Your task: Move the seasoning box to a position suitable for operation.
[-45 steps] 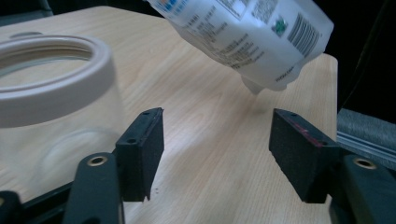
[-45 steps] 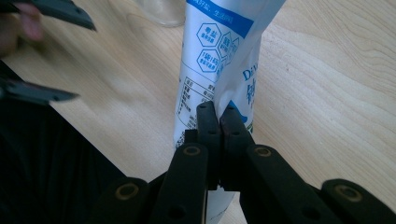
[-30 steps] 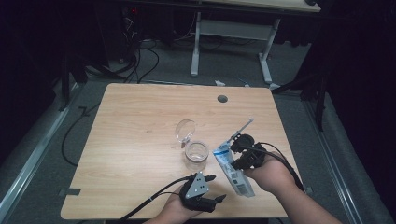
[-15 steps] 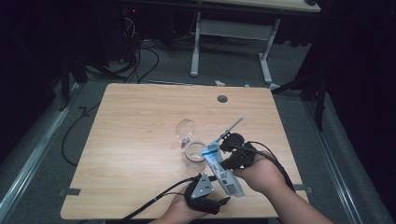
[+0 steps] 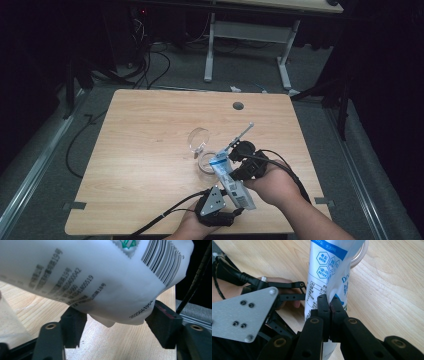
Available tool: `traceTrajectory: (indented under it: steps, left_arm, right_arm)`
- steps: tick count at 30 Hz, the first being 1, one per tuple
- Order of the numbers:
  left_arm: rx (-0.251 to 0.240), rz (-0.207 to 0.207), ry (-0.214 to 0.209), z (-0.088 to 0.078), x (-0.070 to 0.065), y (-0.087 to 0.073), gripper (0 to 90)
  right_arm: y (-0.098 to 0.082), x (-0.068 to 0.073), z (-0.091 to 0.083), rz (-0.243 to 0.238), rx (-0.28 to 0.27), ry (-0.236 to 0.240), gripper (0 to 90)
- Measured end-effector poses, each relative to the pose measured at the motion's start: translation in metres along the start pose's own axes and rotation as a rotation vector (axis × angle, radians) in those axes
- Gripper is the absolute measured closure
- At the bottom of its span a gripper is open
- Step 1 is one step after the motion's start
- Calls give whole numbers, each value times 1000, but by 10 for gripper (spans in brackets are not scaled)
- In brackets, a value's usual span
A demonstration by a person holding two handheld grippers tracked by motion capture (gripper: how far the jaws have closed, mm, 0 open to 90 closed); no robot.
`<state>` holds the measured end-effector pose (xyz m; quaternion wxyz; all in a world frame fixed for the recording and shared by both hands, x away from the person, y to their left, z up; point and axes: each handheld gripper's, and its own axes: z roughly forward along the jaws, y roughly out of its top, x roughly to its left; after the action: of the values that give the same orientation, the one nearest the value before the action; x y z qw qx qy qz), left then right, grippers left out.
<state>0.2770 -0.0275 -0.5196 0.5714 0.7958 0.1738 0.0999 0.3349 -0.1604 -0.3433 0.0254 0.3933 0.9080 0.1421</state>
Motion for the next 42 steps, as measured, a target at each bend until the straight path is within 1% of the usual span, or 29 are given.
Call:
traceTrajectory:
  steps: [3, 4, 5, 8, 9, 10, 12, 13, 15, 18, 20, 21, 22, 23, 24, 25, 26, 28, 29, 30, 32, 33, 35, 42]
  left_arm:
    - [1, -6, 10, -3, 0, 2, 407]
    - [1, 0, 19, -4, 0, 2, 414]
    - [-9, 8, 22, -6, -1, 3, 431]
    - [-19, 16, 30, -8, -3, 4, 440]
    - [-29, 15, 35, -9, -4, 5, 449]
    - [-33, 15, 38, -9, -4, 6, 449]
    - [-42, 8, 42, -9, -5, 7, 457]
    - [-41, 9, 55, -9, -6, 7, 462]
    - [-35, 6, 60, -8, -6, 7, 467]
    - [-26, -13, 54, -8, -5, 7, 470]
    - [-27, -15, 57, -8, -5, 7, 472]
    - [-27, -18, 60, -9, -4, 8, 473]
    - [-29, -18, 64, -9, -4, 10, 473]
    - [-28, -16, 65, -10, -4, 10, 473]
    - [-28, -16, 65, -10, -4, 10, 474]
    - [-27, 4, 74, -10, -6, 12, 474]
    - [-27, 4, 74, -10, -6, 12, 474]
    - [-27, 43, 83, -9, -9, 14, 474]
    - [-25, 48, 82, -9, -10, 15, 474]
    - [-24, 44, 83, -9, -10, 15, 475]
    - [-27, 38, 84, -8, -9, 16, 488]
    - [-27, 36, 82, -7, -9, 17, 490]
    - [-21, 40, 83, -6, -9, 17, 493]
    - [-16, 39, 85, -6, -8, 21, 498]
  right_arm:
    - [0, 0, 0, -1, -7, 0, 896]
    - [1, -1, 0, -6, -13, 1, 896]
    - [1, -2, 0, 0, -14, 1, 895]
    - [3, -1, -1, 8, -11, -1, 895]
    - [4, -2, -2, -11, -13, -14, 895]
    - [4, -2, -2, -11, -13, -14, 895]
    - [5, -2, -2, -4, -11, -21, 894]
    - [6, -3, -2, -13, -14, -24, 895]
    - [7, -4, 1, -18, -13, -31, 894]
    - [9, -3, 4, -20, -2, -46, 894]
    - [10, -4, 5, -19, -2, -44, 894]
    - [11, -5, 6, -27, -8, -55, 895]
    - [12, -6, 6, -19, -10, -55, 895]
    - [12, -8, 6, -29, -16, -55, 896]
    - [12, -8, 6, -29, -16, -55, 896]
    - [14, -9, 6, -34, -16, -59, 896]
    - [14, -9, 6, -34, -16, -59, 896]
    - [15, -9, 5, -34, -13, -64, 896]
    - [16, -10, 5, -42, -12, -68, 896]
    - [16, -10, 5, -36, -11, -66, 897]
    - [16, -12, 5, -42, -17, -71, 897]
    - [16, -12, 4, -37, -17, -73, 897]
    - [15, -13, 4, -38, -20, -73, 897]
    - [16, -16, 6, -27, -33, -56, 894]
